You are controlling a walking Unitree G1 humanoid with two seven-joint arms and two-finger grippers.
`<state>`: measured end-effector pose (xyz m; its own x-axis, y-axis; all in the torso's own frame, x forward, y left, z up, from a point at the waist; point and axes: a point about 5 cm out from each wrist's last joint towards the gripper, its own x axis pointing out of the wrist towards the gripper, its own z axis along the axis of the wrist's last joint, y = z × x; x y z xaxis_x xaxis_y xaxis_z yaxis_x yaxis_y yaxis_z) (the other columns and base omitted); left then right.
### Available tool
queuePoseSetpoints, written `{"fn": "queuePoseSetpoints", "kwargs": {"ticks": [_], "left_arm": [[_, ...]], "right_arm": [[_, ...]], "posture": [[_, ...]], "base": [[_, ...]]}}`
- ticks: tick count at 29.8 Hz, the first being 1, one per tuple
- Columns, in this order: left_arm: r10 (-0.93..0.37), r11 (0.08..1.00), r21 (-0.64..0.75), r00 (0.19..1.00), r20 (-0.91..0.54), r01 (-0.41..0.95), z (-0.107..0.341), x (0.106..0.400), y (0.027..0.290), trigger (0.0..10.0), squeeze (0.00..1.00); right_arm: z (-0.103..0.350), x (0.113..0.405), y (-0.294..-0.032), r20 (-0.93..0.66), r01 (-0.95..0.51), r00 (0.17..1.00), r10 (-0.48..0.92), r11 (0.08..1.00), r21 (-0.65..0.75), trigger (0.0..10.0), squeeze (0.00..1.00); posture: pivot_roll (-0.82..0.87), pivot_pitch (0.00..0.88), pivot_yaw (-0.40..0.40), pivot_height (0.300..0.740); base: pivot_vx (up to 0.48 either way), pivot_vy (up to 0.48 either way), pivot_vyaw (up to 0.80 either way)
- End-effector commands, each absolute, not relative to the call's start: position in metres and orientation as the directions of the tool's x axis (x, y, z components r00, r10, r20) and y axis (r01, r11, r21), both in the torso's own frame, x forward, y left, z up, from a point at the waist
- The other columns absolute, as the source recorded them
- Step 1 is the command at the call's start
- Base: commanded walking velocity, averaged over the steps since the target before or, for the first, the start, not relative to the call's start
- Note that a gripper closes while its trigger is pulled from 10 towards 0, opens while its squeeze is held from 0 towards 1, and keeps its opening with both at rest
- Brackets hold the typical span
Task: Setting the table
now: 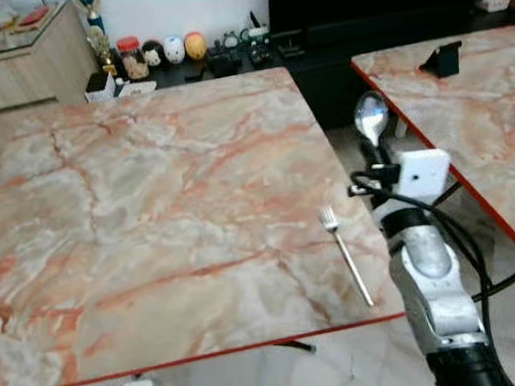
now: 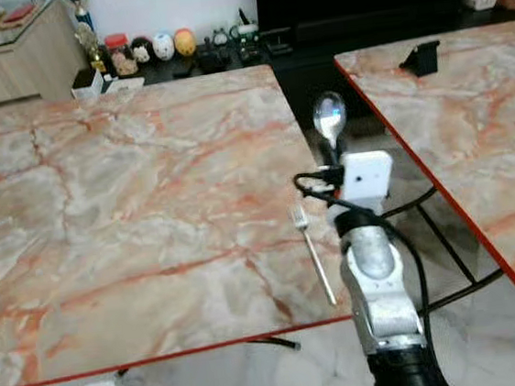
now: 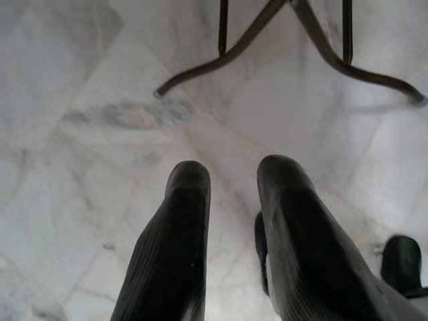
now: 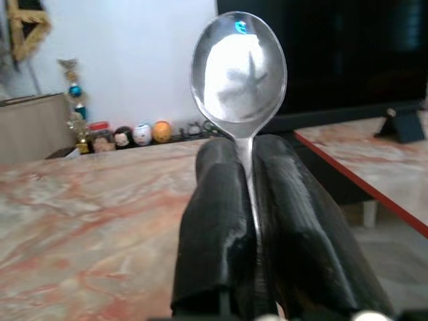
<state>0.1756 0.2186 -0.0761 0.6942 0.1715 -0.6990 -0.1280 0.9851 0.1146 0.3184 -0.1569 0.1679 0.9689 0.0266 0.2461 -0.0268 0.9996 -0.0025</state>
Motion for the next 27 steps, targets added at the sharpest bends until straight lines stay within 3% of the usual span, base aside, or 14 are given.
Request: {"fn": "queuePoseSetpoints", "kwargs": {"ticks": [1, 27], "left_arm": [[0.175, 0.985, 0.118, 0.685, -0.707, -0.130, -0.0781, 0.1717, 0.2186, 10.0, 0.00], [0.172, 0.985, 0.119, 0.682, -0.711, -0.124, -0.0788, 0.1717, 0.2159, 10.0, 0.00]], "right_arm": [[0.1684, 0.3202, -0.1587, 0.242, -0.018, 0.970, 0.018, 1.000, -0.003, 10.0, 0.00], [0.1713, 0.3208, -0.1571, 0.245, -0.033, 0.969, 0.036, 0.999, -0.015, 10.0, 0.00]], "posture": [[-0.10, 0.000, 0.059, 0.740], [-0.10, 0.000, 0.060, 0.740]], "base": [[0.000, -0.285, 0.00], [0.000, -0.285, 0.00]]}}
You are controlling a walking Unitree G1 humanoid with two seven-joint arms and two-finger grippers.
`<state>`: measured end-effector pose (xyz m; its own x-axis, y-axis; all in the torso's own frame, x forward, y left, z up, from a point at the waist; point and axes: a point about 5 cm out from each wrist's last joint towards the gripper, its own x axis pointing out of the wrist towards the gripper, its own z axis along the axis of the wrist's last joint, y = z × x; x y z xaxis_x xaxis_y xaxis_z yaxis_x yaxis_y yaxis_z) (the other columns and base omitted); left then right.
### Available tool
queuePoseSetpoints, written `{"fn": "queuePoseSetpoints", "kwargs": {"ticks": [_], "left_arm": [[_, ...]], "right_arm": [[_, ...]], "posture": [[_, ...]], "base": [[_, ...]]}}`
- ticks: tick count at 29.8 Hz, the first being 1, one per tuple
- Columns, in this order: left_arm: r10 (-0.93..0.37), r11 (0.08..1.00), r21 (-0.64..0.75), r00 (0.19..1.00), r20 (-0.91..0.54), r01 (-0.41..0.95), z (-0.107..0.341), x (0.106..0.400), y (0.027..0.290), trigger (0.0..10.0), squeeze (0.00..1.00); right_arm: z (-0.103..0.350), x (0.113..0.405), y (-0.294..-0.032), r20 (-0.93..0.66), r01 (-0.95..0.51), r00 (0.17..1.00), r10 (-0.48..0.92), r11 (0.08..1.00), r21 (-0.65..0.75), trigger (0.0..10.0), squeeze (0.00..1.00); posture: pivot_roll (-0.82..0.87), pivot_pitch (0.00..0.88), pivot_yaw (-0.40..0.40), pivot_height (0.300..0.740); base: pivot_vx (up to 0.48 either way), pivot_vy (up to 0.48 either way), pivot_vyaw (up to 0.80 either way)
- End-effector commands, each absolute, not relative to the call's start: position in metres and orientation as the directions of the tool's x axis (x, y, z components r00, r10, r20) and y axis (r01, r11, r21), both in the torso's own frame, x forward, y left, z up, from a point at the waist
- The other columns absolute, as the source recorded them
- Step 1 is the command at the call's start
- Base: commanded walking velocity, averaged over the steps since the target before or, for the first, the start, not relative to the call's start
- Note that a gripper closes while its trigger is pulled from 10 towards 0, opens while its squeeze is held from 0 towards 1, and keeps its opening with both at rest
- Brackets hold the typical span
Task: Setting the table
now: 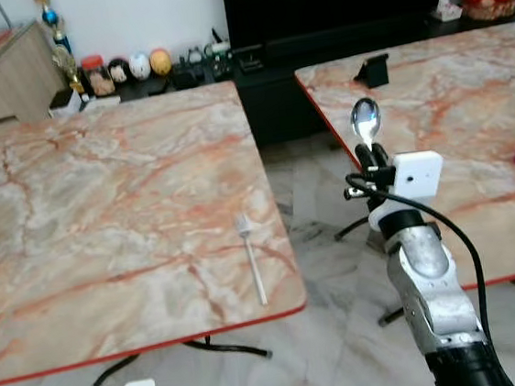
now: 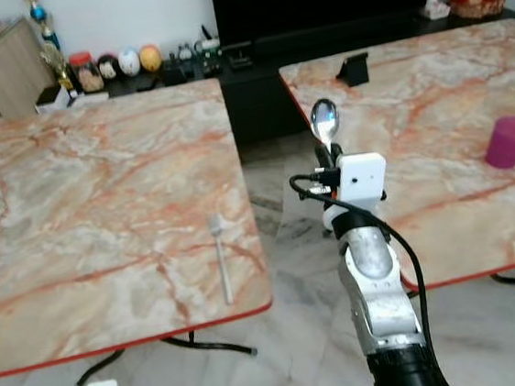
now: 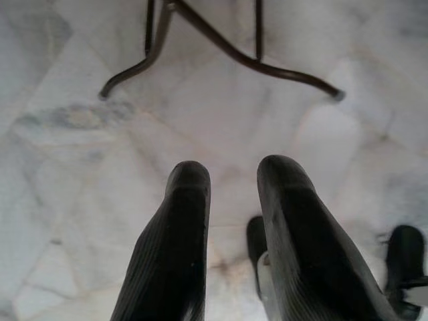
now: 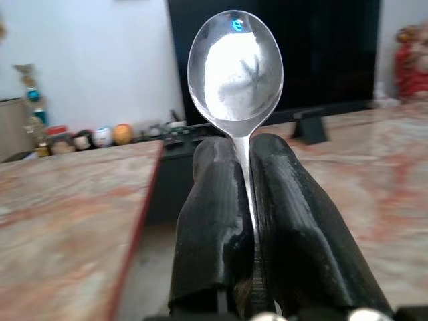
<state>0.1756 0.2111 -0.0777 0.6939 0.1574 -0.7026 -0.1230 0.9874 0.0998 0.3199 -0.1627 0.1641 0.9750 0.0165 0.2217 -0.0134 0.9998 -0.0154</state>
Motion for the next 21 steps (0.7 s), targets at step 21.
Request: {"fn": "queuePoseSetpoints", "kwargs": {"ticks": [21], "left_arm": [[0.162, 0.987, 0.130, 0.677, -0.718, -0.098, -0.0795, 0.1702, 0.2169, 10.0, 0.00]], "right_arm": [[0.1690, 0.3202, -0.1507, 0.237, -0.059, 0.969, 0.063, 0.998, -0.025, 10.0, 0.00]], "posture": [[-0.11, 0.000, 0.067, 0.740]], "base": [[0.000, -0.024, 0.00]]}}
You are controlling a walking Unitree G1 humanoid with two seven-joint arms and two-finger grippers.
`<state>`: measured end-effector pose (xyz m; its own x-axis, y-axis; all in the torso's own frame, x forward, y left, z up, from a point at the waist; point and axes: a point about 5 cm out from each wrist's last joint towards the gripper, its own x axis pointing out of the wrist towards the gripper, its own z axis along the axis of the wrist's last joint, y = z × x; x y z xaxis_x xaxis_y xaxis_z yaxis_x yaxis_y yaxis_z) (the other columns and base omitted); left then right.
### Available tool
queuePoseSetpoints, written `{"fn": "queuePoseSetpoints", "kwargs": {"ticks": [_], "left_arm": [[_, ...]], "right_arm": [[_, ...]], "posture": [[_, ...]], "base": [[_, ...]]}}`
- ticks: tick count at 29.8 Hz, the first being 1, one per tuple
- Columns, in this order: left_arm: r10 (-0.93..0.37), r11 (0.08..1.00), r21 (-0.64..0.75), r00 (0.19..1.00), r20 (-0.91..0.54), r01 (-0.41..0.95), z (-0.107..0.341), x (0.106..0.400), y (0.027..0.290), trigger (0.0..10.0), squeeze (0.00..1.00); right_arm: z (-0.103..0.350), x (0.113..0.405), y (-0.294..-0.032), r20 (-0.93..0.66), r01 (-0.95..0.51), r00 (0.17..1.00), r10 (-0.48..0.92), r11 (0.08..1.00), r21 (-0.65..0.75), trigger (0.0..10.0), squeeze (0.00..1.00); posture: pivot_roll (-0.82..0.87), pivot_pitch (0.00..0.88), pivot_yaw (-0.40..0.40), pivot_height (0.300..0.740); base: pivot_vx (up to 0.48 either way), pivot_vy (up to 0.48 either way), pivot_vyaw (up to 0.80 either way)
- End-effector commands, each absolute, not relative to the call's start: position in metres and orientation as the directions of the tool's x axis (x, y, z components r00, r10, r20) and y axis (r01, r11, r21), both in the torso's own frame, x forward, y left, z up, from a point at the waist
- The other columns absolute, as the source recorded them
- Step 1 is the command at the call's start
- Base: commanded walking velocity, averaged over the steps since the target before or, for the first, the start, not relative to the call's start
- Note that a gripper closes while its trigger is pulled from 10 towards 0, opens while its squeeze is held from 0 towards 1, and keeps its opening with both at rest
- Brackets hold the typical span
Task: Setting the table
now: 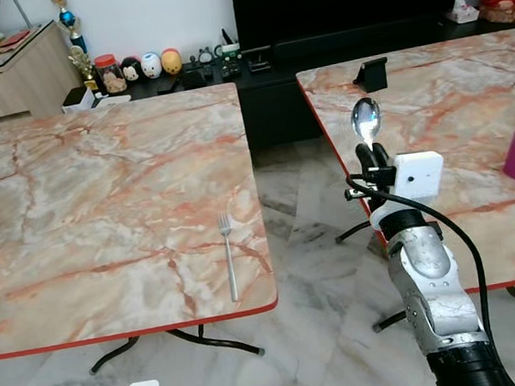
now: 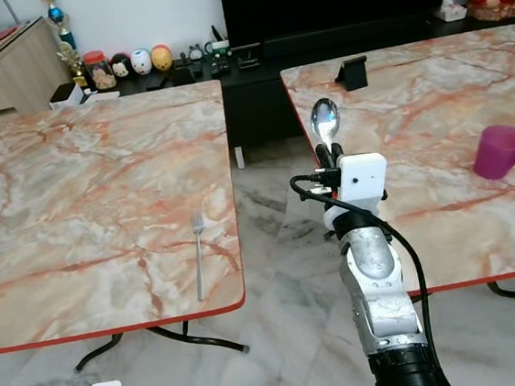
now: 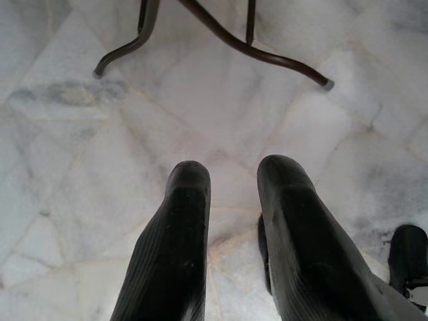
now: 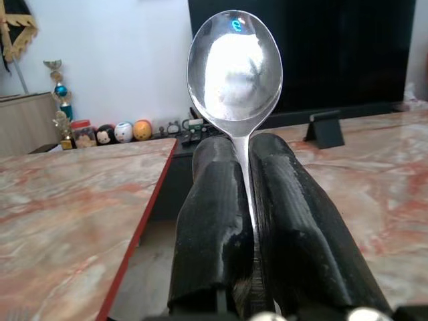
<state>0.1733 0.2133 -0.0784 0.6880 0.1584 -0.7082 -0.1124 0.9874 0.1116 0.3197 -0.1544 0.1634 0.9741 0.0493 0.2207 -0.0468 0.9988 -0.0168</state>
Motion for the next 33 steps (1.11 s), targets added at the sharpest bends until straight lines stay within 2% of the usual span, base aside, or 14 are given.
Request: {"fn": "queuePoseSetpoints", "kwargs": {"ticks": [1, 33], "left_arm": [[0.162, 0.987, 0.133, 0.676, -0.719, -0.095, -0.0796, 0.1700, 0.2169, 10.0, 0.00], [0.168, 0.986, 0.126, 0.669, -0.724, -0.111, -0.0808, 0.1685, 0.2158, 10.0, 0.00]], "right_arm": [[0.1688, 0.3202, -0.1503, 0.237, -0.062, 0.969, 0.066, 0.998, -0.026, 10.0, 0.00], [0.1679, 0.3219, -0.1499, 0.219, -0.067, 0.973, 0.071, 0.997, -0.024, 10.0, 0.00]], "posture": [[-0.11, 0.000, 0.067, 0.740], [-0.10, 0.000, 0.060, 0.740]], "base": [[0.000, 0.000, 0.00], [0.000, -0.427, 0.00]]}}
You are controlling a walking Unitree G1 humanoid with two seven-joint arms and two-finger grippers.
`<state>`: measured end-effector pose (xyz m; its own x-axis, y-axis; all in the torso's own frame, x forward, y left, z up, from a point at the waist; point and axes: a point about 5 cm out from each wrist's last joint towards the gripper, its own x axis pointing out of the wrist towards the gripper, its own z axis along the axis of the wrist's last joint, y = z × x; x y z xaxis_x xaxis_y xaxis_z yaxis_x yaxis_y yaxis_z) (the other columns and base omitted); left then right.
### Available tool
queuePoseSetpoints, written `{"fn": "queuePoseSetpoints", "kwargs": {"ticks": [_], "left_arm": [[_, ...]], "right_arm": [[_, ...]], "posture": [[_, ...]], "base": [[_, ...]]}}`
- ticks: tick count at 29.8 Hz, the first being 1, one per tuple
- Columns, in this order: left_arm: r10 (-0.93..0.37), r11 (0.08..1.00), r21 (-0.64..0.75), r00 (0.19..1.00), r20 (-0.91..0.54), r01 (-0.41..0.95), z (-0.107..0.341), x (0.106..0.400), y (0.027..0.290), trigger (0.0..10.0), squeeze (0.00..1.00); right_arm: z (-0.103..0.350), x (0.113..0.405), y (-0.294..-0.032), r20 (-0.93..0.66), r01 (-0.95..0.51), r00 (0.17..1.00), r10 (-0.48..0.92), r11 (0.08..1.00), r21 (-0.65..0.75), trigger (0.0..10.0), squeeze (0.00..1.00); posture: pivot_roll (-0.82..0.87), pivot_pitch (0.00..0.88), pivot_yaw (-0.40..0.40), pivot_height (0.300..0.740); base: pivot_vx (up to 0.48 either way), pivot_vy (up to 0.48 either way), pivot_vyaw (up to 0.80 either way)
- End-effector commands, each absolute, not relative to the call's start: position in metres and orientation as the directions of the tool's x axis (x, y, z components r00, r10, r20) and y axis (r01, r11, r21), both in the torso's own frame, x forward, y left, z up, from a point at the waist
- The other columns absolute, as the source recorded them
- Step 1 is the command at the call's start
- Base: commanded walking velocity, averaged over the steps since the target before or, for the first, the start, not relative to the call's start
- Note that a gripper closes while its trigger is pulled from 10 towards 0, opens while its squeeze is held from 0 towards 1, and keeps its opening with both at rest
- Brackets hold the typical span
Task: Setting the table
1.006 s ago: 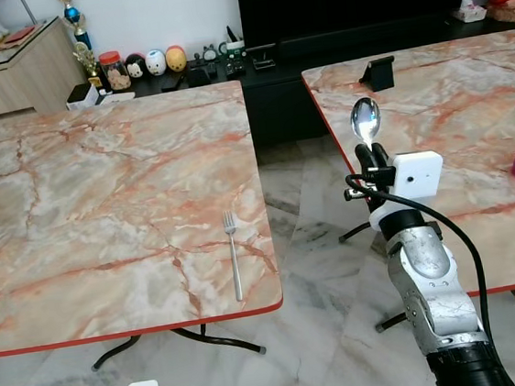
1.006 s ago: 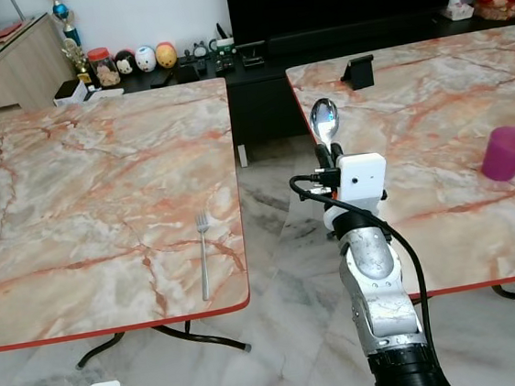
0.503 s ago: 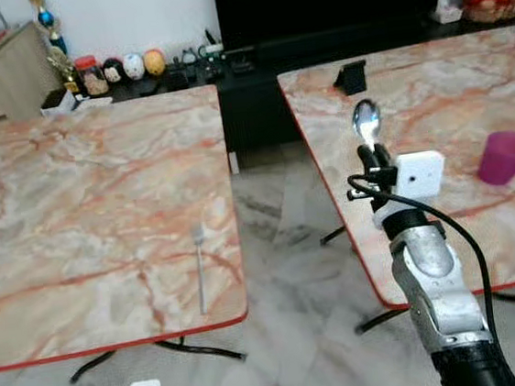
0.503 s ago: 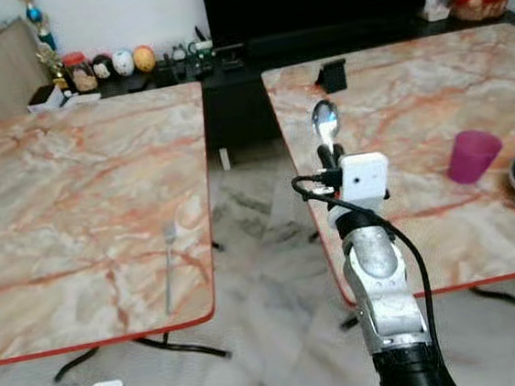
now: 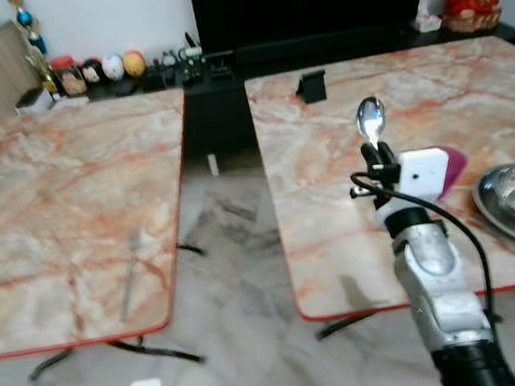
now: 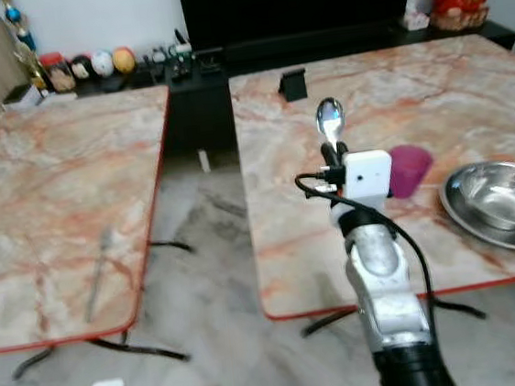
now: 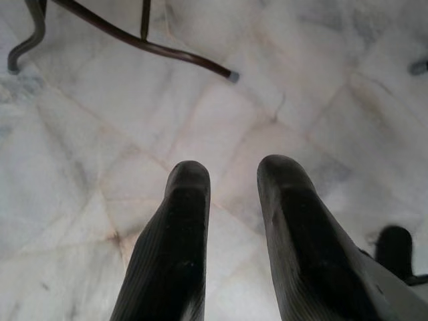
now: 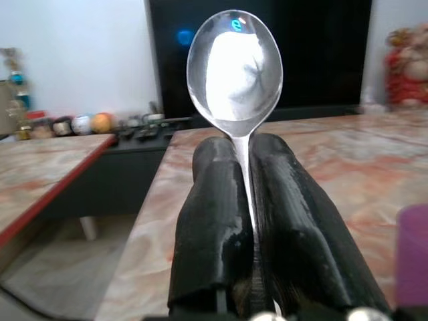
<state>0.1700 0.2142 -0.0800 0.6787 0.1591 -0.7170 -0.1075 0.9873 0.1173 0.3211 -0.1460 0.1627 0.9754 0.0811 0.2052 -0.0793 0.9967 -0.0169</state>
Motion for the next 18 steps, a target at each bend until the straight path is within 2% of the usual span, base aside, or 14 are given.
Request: {"fn": "queuePoseSetpoints", "kwargs": {"ticks": [1, 18], "left_arm": [[0.168, 0.986, 0.126, 0.668, -0.725, -0.111, -0.0808, 0.1685, 0.2158, 10.0, 0.00], [0.173, 0.985, 0.115, 0.670, -0.722, -0.130, -0.0807, 0.1682, 0.2163, 10.0, 0.00]], "right_arm": [[0.1678, 0.3219, -0.1497, 0.218, -0.068, 0.973, 0.071, 0.997, -0.024, 10.0, 0.00], [0.1679, 0.3221, -0.1490, 0.219, -0.069, 0.973, 0.073, 0.997, -0.022, 10.0, 0.00]], "posture": [[-0.10, 0.000, 0.060, 0.740], [-0.10, 0.000, 0.062, 0.740]], "base": [[0.000, -0.371, 0.00], [0.000, -0.021, 0.00]]}}
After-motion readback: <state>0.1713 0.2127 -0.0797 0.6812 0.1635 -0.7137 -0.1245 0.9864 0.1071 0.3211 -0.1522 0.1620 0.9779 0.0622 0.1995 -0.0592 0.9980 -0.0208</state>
